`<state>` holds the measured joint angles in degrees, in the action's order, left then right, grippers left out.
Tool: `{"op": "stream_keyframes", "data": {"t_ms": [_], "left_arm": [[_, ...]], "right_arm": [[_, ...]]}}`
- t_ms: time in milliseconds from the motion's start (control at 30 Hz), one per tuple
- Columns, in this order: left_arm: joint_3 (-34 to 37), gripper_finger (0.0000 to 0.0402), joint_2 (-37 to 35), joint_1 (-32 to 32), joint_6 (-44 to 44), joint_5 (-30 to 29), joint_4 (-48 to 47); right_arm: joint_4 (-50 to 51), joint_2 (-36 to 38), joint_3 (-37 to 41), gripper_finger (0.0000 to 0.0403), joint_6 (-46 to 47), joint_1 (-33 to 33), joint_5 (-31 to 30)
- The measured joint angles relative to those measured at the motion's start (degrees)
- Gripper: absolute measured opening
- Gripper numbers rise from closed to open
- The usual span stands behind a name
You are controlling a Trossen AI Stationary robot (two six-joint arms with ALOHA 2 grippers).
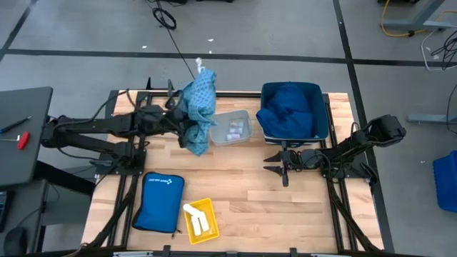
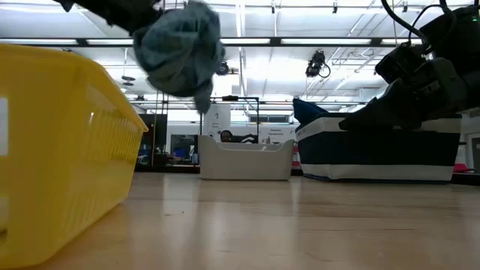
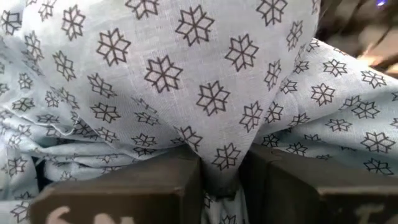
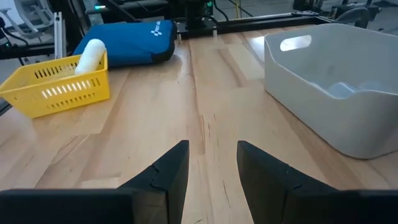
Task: Pick & place medical supplies in basket/bin
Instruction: Put the light blue patient gown into the blue laundry organizer
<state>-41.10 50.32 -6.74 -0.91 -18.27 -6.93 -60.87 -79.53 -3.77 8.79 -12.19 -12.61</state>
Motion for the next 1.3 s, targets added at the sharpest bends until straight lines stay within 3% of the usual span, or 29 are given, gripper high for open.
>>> {"op": "stream_keyframes", "data": {"t_ms": [200,433,533,700,933,1300], "left_arm": [[-0.05,0.0057,7.13,-0.28,-6.92,6.24,18.97],[-0.13,0.0057,24.76,-3.93,-11.94,17.42,45.21],[-3.12,0.0057,31.85,-6.00,-11.78,21.78,50.97],[-13.71,0.0057,42.15,-8.08,-13.26,26.24,47.78],[-32.74,0.0057,52.55,-10.40,-19.73,32.26,30.61],[-54.15,0.0057,65.33,-11.00,-34.83,32.80,14.07]], "right_arm": [[-0.04,0.00,0.00,0.0144,0.68,-0.01,0.47],[-0.17,0.00,0.00,0.0144,1.06,0.00,1.34],[-0.17,0.00,0.00,0.0144,1.06,0.00,1.48],[-0.19,0.00,0.00,0.0144,1.06,0.00,1.49],[-0.21,0.00,0.00,0.0144,1.08,-0.01,1.47],[-0.12,0.00,0.00,0.0144,1.43,-0.01,1.45]]}}
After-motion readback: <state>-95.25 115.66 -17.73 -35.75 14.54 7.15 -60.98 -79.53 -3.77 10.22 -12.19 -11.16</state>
